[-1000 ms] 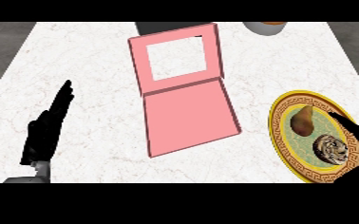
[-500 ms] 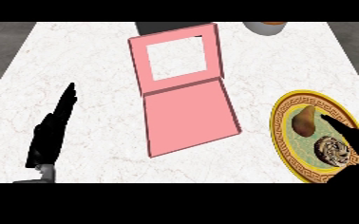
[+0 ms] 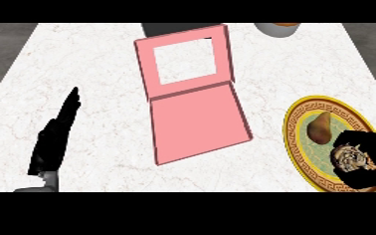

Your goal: Pick the cupcake from the plate and place it in the cardboard box

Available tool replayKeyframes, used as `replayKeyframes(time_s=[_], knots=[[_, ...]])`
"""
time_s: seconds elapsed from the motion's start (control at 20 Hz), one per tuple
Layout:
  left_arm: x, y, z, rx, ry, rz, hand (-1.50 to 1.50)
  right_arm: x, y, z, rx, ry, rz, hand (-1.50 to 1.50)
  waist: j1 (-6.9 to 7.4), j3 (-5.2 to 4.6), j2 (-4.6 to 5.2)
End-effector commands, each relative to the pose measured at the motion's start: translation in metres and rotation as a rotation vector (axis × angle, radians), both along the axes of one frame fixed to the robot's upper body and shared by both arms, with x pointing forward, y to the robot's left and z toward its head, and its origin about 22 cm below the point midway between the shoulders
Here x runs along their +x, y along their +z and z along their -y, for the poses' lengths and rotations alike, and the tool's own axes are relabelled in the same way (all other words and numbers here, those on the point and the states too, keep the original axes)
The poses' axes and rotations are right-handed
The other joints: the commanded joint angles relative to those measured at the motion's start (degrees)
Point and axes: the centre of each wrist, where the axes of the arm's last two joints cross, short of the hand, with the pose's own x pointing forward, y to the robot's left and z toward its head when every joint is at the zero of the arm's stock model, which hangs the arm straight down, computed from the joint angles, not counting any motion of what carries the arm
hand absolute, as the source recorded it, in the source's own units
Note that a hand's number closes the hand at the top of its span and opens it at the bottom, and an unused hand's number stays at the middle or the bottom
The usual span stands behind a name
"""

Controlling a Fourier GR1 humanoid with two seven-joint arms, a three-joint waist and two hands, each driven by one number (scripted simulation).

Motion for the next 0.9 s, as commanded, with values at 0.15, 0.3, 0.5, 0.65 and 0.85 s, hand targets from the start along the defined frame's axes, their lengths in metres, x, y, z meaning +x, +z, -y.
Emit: replayKeyframes(time_s=[0.15, 0.3, 0.5, 0.65, 0.85], knots=[[-0.002, -0.004, 0.008, -0.003, -0.013, -0.012, 0.00, 0.023, 0.006, 0.011, -0.074, 0.004, 0.127, 1.50, 0.20, 0.10, 0.09], [0.008, 0.015, 0.012, -0.002, -0.019, 0.014, 0.00, 0.042, 0.025, -0.017, -0.083, 0.174, 0.219, 1.50, 1.02, 0.14, 0.18], [0.014, 0.012, 0.033, -0.020, -0.141, 0.028, 0.00, 0.081, 0.070, -0.056, -0.106, 0.667, 0.306, 1.50, 9.06, 0.34, 2.10], [0.017, 0.014, 0.035, -0.003, -0.171, 0.049, 0.00, 0.099, 0.094, -0.065, -0.128, 0.890, 0.356, 1.50, 10.38, 0.36, 2.43], [0.029, 0.019, 0.036, -0.015, -0.145, 0.038, 0.00, 0.132, 0.119, -0.057, -0.088, 1.025, 0.476, 1.50, 7.88, 0.42, 2.41]])
